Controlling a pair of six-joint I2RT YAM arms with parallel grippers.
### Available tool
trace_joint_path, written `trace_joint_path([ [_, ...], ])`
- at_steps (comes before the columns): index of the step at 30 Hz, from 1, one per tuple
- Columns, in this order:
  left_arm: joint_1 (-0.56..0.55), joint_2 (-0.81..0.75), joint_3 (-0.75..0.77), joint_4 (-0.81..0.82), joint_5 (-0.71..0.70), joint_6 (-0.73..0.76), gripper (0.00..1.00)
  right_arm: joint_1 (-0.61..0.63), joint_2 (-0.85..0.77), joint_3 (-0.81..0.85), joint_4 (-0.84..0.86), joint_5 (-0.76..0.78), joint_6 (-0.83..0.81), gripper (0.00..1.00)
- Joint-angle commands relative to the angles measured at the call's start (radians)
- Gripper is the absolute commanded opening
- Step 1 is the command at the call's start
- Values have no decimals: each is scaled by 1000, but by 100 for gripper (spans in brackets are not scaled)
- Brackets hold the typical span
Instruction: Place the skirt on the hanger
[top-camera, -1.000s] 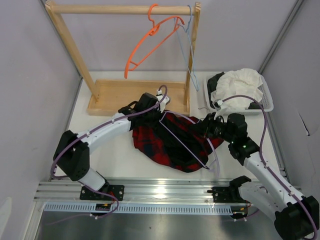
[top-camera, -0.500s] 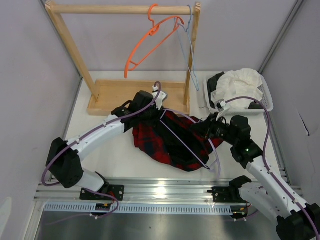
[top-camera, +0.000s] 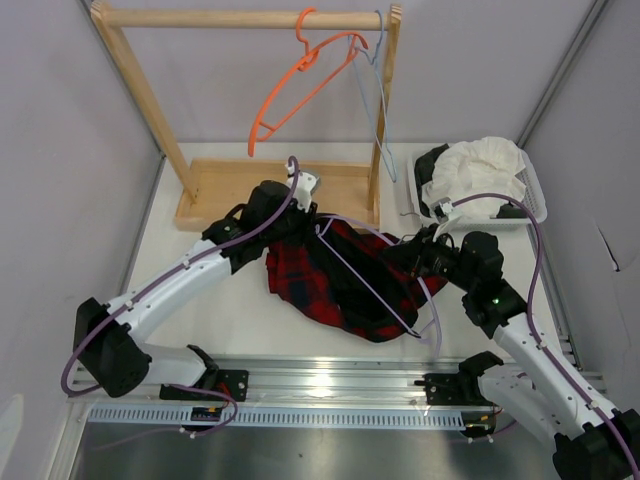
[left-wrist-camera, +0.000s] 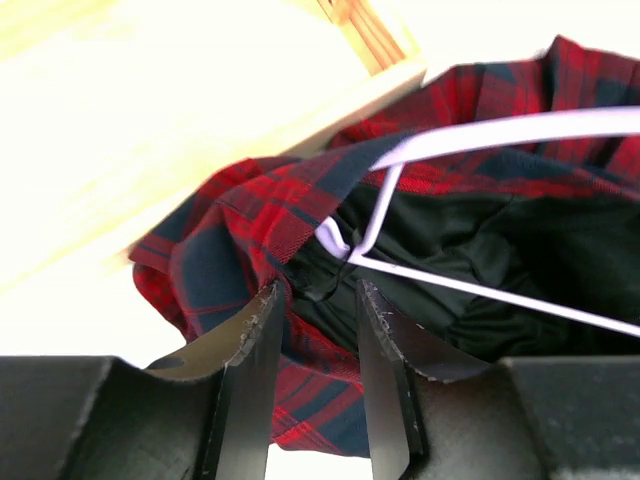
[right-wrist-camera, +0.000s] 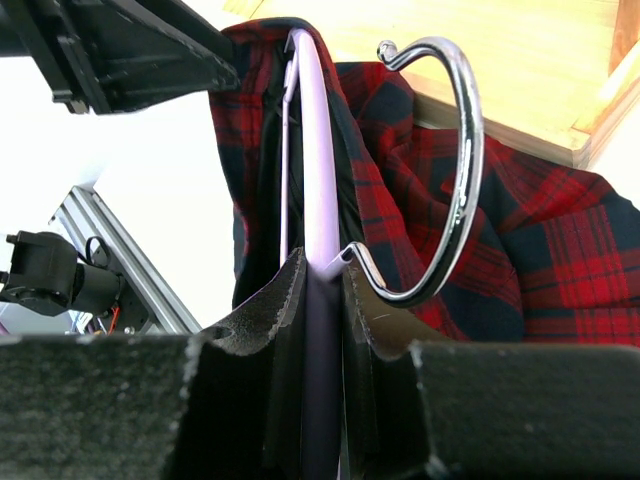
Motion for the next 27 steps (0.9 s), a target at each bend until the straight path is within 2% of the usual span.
trace_joint_path([
  [1, 6, -32, -3, 44, -69, -31, 40, 1, -22, 58, 103, 9, -8, 0],
  [6, 6, -77, -43, 78, -208, -64, 41, 1, -14, 60, 111, -3, -11, 0],
  [16, 6, 34, 8, 77, -293, -71, 41, 1, -14, 63, 114, -11, -14, 0],
  [21, 6, 61, 6, 98, -284, -70, 41, 1, -13, 69, 106, -16, -21, 0],
  [27, 7, 109, 34, 81, -347, -91, 34, 1, -27, 72, 99, -19, -27, 0],
])
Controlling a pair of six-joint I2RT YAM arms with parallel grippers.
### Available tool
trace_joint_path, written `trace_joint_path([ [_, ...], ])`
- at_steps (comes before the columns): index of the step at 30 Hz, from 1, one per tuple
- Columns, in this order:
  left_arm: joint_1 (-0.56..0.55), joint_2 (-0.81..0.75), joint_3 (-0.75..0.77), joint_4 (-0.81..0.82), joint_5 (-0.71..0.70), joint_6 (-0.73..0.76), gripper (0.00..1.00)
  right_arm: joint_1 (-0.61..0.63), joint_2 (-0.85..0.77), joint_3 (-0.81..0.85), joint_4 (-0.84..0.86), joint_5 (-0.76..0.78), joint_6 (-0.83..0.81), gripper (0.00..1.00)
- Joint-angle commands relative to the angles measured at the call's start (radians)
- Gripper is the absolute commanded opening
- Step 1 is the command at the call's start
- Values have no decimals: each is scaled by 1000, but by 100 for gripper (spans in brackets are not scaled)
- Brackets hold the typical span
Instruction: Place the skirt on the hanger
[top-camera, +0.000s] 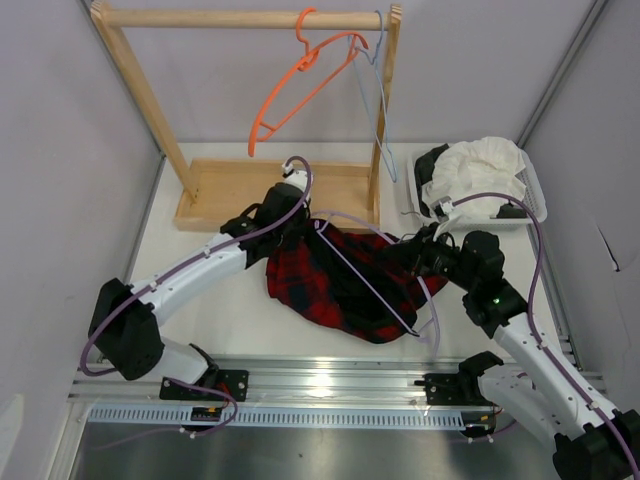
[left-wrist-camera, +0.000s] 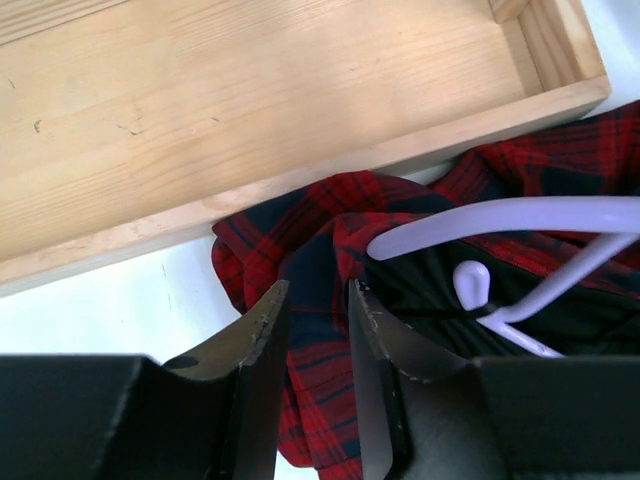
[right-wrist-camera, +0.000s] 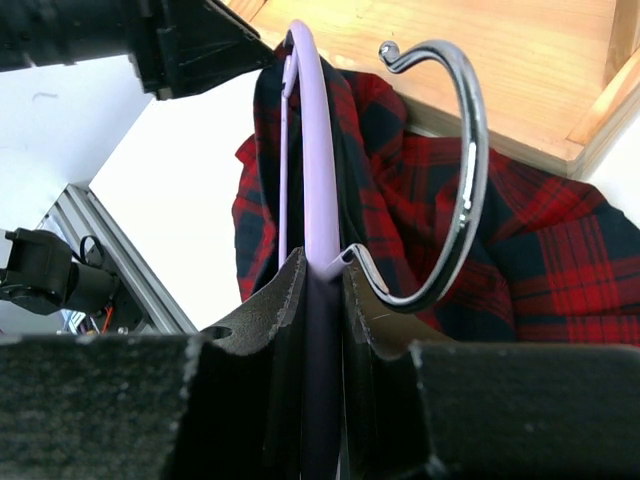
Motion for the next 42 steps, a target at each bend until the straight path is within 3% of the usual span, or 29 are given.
trace_joint_path([
  [1, 5, 18, 64, 19, -64, -32, 33, 2, -28, 71, 86, -14, -8, 0],
  [6, 8, 12, 87, 9, -43, -36, 32, 2, -39, 80, 95, -20, -8, 0],
  [11, 7, -80, 105, -26, -21, -10, 39, 2, -16, 135, 87, -48, -29, 0],
  [25, 7, -447, 130, -152, 289, 53, 45, 7, 70, 338, 20, -205, -106, 0],
  [31, 8, -432, 229, -130, 437, 89, 48, 36, 120, 480, -71, -261, -158, 0],
  [38, 7, -401, 301, -119, 539, 106, 49, 206, 232, 709, -305, -190, -293, 0],
  [42, 7, -382, 334, -133, 622, 145, 50, 254, 300, 761, -341, -174, -319, 0],
])
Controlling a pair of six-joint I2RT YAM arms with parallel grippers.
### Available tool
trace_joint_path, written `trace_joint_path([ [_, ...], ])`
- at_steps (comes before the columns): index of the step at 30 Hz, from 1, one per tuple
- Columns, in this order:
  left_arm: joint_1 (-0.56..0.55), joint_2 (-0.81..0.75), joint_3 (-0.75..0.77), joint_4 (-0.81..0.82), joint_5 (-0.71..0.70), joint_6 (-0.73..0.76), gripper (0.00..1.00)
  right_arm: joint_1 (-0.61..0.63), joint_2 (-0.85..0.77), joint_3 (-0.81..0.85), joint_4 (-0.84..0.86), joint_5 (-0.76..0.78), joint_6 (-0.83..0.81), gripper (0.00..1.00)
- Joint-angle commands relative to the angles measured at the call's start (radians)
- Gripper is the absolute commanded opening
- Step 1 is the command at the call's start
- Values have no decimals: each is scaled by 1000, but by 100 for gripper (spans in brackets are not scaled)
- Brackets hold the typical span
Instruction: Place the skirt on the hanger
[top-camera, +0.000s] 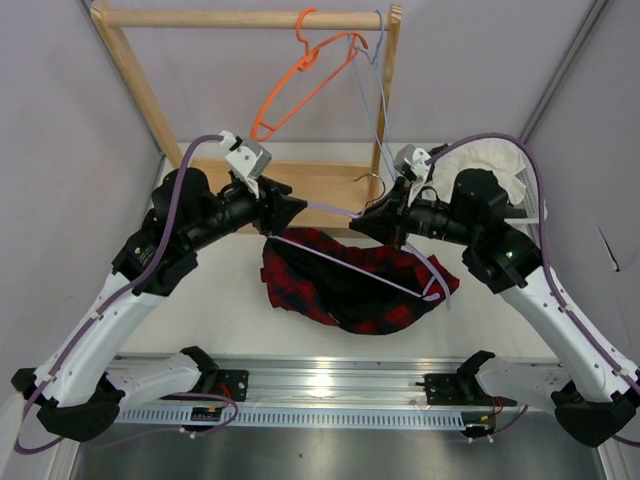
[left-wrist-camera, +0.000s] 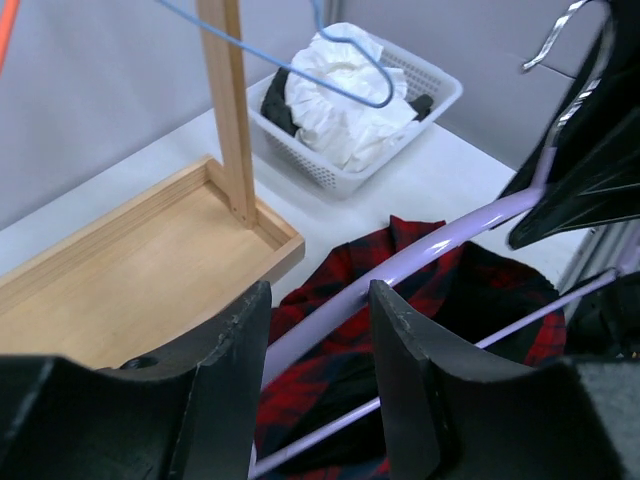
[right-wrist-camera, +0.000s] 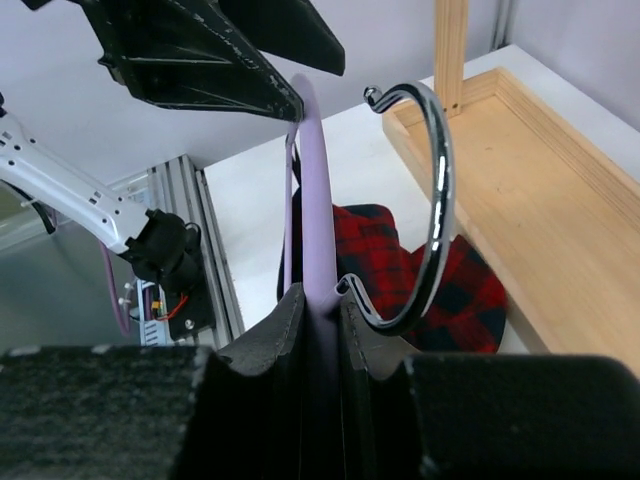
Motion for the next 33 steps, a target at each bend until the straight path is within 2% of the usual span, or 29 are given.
trace_joint_path([
  [1, 7, 2, 53, 16, 96, 48, 51, 40, 29, 79, -7, 23, -37, 0],
  [8, 7, -12, 64, 18, 176, 54, 54, 115, 87, 125, -25, 80, -28, 0],
  [13, 16, 11, 76, -7, 260, 141, 58, 170, 167, 231, -79, 62, -53, 0],
  [19, 115, 56, 64, -4, 552, 125, 59, 172, 198, 297, -122, 60, -82, 0],
  [33, 154, 132, 61, -114, 721, 195, 55, 167, 232, 312, -114, 16, -77, 0],
])
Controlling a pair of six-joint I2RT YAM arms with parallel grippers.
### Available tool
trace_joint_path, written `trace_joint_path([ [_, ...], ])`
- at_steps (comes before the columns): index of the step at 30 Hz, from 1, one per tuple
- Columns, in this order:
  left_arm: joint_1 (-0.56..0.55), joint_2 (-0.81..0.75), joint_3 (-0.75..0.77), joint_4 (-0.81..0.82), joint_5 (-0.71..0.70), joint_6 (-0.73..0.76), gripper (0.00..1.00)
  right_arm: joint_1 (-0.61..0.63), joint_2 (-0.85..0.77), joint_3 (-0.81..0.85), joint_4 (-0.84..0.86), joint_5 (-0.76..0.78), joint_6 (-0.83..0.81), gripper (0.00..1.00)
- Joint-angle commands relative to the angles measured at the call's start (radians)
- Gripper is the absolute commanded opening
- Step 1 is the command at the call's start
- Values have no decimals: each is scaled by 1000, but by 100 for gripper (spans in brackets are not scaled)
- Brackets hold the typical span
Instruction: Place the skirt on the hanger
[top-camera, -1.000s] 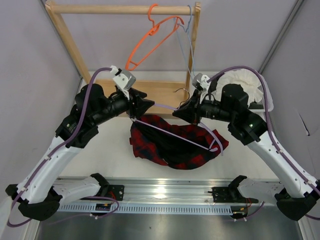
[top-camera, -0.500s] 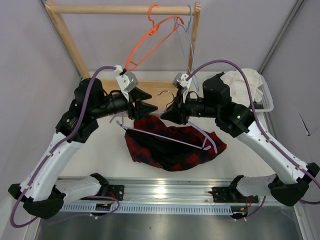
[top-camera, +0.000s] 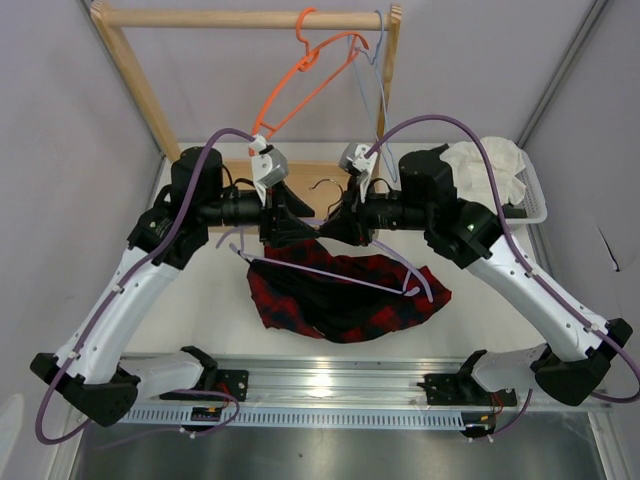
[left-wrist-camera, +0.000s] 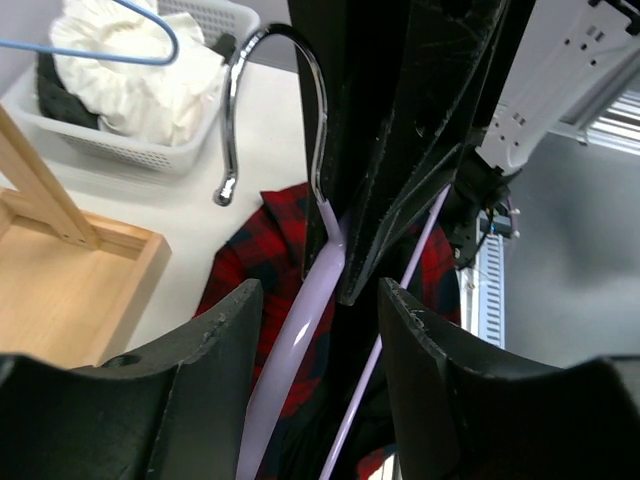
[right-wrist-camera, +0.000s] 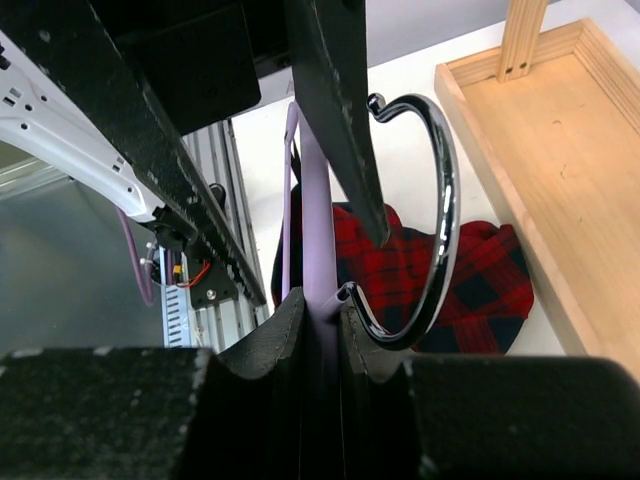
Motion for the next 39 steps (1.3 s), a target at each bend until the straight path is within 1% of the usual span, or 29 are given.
trace_joint_path([
  [1, 12, 14, 4, -24, 82, 48, 54, -2, -14, 62, 73, -31, 4, 0],
  [5, 12, 20, -4, -36, 87, 57, 47, -7, -17, 61, 78, -34, 4, 0],
  [7, 12, 20, -8, -39, 81, 60, 42, -19, -19, 59, 87, -57, 8, 0],
  [11, 12, 17, -19, -31, 66, 63, 14, -51, -29, 48, 104, -95, 16, 0],
  [12, 12, 15, -19, -31, 58, 65, 0, -53, -37, 45, 104, -109, 16, 0],
  [15, 16, 12, -21, -24, 53, 66, 0, -64, -48, 27, 104, -115, 16, 0],
  [19, 54, -9, -28, 30, 124, 46, 0, -97, -62, 2, 92, -160, 16, 0],
  [20, 64, -15, -42, 47, 133, 37, 0, -108, -65, -2, 90, -175, 16, 2],
  [21, 82, -18, -45, 71, 142, 25, 0, -133, -66, -14, 93, -201, 16, 6],
  [22, 93, -24, -45, 81, 173, 22, 0, -147, -69, -22, 98, -218, 43, 13],
  [28, 127, -37, -56, 148, 205, -1, 0, -269, -92, -88, 187, -358, 126, 37],
  [30, 134, -37, -60, 162, 211, -10, 0, -292, -89, -96, 198, -399, 149, 39],
  [31, 139, -38, -57, 174, 217, -12, 0, -312, -88, -94, 195, -407, 152, 44],
  [32, 143, -40, -59, 177, 230, -18, 0, -321, -82, -94, 190, -416, 152, 45],
  [35, 151, -37, -57, 197, 243, -26, 0, -346, -71, -104, 202, -476, 174, 47],
  [36, 156, -32, -54, 199, 247, -29, 0, -348, -68, -107, 214, -506, 184, 50],
  [38, 157, -29, -53, 202, 256, -27, 0, -348, -60, -108, 211, -514, 183, 52],
  [39, 160, -28, -56, 203, 262, -27, 0, -348, -49, -105, 198, -525, 169, 54],
])
